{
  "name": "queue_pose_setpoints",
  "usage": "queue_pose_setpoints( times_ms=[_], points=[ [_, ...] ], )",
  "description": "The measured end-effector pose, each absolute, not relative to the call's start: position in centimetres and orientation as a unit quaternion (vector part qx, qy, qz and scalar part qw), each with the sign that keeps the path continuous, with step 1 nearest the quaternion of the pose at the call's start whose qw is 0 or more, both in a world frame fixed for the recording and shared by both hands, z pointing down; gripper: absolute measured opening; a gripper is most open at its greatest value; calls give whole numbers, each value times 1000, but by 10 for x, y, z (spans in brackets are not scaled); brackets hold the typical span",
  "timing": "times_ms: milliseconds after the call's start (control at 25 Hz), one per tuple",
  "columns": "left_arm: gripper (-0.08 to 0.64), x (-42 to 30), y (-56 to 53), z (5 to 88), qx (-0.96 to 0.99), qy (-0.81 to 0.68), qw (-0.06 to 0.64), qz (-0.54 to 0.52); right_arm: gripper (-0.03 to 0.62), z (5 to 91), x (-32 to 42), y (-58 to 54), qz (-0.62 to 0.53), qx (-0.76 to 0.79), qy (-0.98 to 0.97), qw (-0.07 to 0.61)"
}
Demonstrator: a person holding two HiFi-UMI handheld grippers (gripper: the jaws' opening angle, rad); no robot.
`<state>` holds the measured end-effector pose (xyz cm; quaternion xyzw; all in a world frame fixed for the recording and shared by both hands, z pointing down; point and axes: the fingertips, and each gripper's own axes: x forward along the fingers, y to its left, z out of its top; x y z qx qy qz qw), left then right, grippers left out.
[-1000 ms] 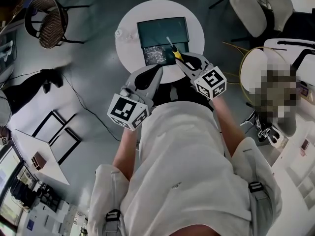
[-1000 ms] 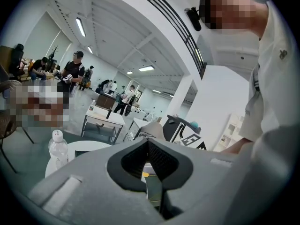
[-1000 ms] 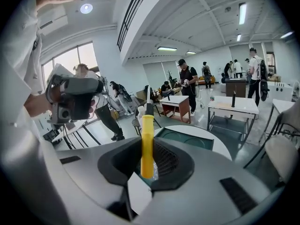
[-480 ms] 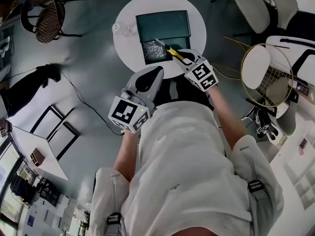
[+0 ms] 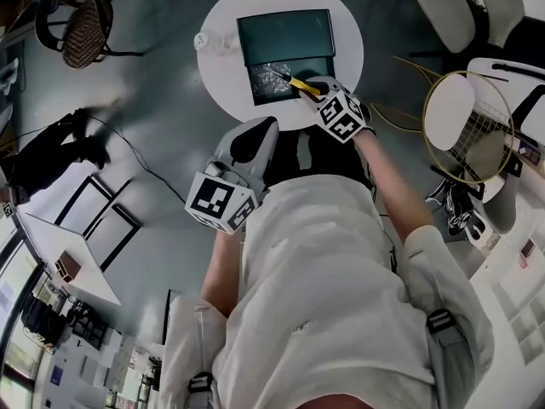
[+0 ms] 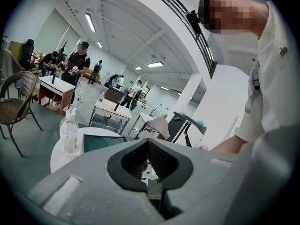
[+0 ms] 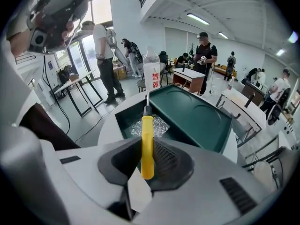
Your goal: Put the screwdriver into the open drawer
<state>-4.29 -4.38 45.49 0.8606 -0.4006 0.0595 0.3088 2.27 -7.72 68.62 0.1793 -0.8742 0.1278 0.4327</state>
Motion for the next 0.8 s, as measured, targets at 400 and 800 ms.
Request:
queue_pose_setpoints(
  times_ms=[400, 800],
  points=[
    [11, -48, -39, 462, 850, -418, 317, 58, 80, 731, 25, -79, 116, 149, -839, 511],
    [11, -58, -32, 466, 838, -435, 325, 60, 80, 755, 28, -86, 112, 144, -811, 556]
  ],
)
